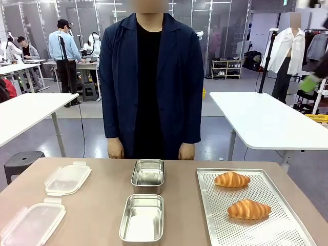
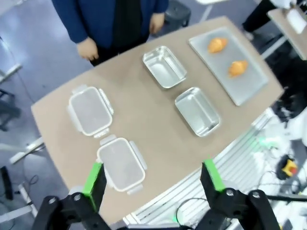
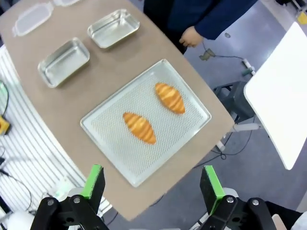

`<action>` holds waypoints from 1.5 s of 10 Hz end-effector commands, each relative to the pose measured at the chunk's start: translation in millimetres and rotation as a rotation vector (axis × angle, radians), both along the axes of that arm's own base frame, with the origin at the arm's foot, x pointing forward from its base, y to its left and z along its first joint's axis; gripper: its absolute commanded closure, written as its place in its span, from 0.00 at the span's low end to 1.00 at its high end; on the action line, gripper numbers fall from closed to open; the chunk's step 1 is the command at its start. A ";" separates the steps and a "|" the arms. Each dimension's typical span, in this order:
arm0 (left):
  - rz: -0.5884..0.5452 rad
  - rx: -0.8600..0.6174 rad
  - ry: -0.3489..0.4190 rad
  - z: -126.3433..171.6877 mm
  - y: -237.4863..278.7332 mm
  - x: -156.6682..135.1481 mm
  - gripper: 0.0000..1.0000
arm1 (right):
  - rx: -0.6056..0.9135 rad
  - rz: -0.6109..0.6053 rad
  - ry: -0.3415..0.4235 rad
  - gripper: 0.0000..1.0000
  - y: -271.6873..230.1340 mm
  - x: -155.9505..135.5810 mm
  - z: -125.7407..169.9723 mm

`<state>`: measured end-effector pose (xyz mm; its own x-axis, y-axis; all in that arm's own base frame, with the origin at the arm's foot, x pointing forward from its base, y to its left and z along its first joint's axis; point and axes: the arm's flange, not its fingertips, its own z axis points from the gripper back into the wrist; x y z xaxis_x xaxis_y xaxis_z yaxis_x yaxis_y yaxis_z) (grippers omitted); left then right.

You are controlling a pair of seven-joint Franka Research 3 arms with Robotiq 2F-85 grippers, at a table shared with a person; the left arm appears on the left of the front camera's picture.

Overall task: Place the bread into the airtight container.
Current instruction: Pick up a Butter Roll and place it into an empty Airtight Container.

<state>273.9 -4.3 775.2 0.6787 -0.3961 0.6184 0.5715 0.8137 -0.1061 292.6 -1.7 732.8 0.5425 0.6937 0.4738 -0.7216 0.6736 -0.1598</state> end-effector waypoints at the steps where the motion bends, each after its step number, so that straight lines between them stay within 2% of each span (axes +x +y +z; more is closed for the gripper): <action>1: -0.053 -0.050 -0.009 8.9 26.2 -27.3 0.00 | -0.015 0.050 -0.007 0.00 -28.7 -30.1 -6.4; 2: -0.058 -0.104 -0.043 15.5 41.1 -48.1 0.00 | -0.002 0.077 -0.026 0.00 -41.0 -50.4 -3.0; 3: -0.042 -0.134 -0.073 19.3 50.4 -59.4 0.00 | 0.016 0.060 -0.037 0.00 -47.8 -58.2 0.2; 4: -0.007 -0.148 -0.064 18.4 53.9 -59.1 0.00 | 0.028 0.036 -0.036 0.00 -50.5 -58.4 -2.1; 5: -0.023 -0.096 -0.060 25.5 46.8 -56.6 0.00 | 0.011 0.051 -0.021 0.00 -42.5 -54.7 7.4; 10: -0.023 -0.096 -0.060 25.5 46.8 -56.6 0.00 | 0.012 0.050 -0.019 0.00 -43.6 -56.2 5.0; 11: -0.023 -0.096 -0.060 25.5 46.8 -56.6 0.00 | -0.123 0.258 0.032 0.00 -30.9 -50.6 2.5; 13: -0.023 -0.096 -0.060 25.5 46.8 -56.6 0.00 | -0.379 0.594 0.040 0.00 -9.9 -37.6 -12.9; 15: -0.023 -0.096 -0.060 25.5 46.8 -56.6 0.00 | -0.508 0.772 0.135 0.00 7.4 -14.2 -48.3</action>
